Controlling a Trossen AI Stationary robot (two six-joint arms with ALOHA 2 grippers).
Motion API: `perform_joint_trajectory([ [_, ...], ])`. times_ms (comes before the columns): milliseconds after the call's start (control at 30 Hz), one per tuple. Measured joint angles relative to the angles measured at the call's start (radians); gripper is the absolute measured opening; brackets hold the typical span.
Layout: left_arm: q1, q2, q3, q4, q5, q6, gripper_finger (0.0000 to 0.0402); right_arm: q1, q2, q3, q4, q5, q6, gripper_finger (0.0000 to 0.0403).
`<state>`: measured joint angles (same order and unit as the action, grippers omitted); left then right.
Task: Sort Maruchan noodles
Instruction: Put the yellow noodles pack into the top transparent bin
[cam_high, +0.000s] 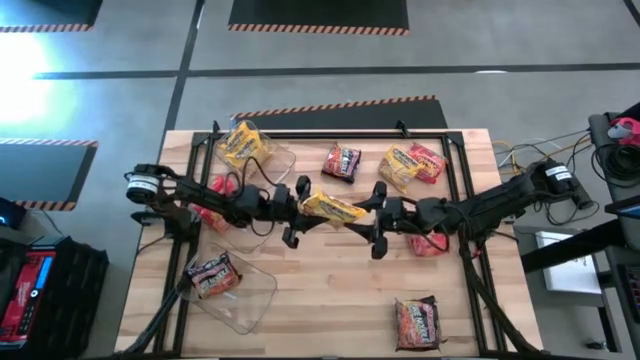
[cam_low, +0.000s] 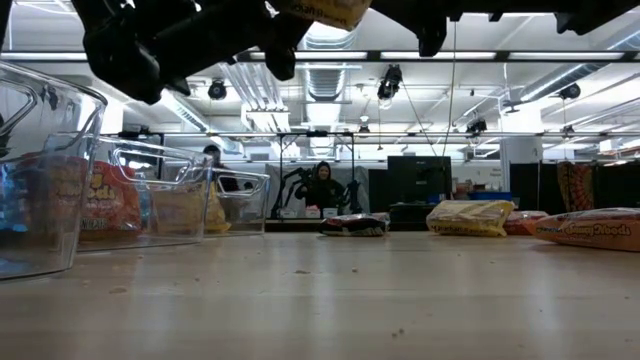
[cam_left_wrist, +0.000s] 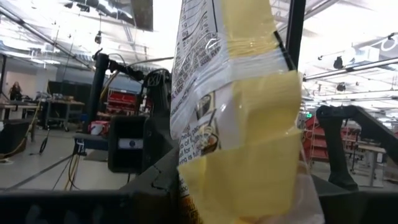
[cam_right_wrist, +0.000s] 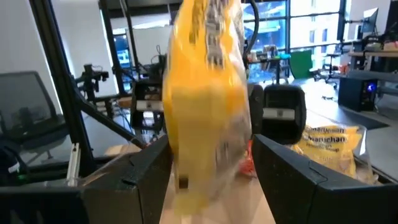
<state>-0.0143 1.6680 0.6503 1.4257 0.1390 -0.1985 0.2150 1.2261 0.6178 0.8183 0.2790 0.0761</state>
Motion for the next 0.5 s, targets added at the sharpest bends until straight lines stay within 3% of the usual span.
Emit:
perform_joint_trajectory([
  [300, 0.0, 0.0, 0.04, -0.058, 0.0, 0.029, 0.0124, 0.0, 0.036, 0.0, 0.049, -0.002, -0.017, 0.0207],
  [500, -0.002, 0.0, 0.04, -0.067, 0.0, 0.028, 0.0124, 0.0, 0.038, 0.0, 0.079, -0.008, -0.045, 0.0169],
])
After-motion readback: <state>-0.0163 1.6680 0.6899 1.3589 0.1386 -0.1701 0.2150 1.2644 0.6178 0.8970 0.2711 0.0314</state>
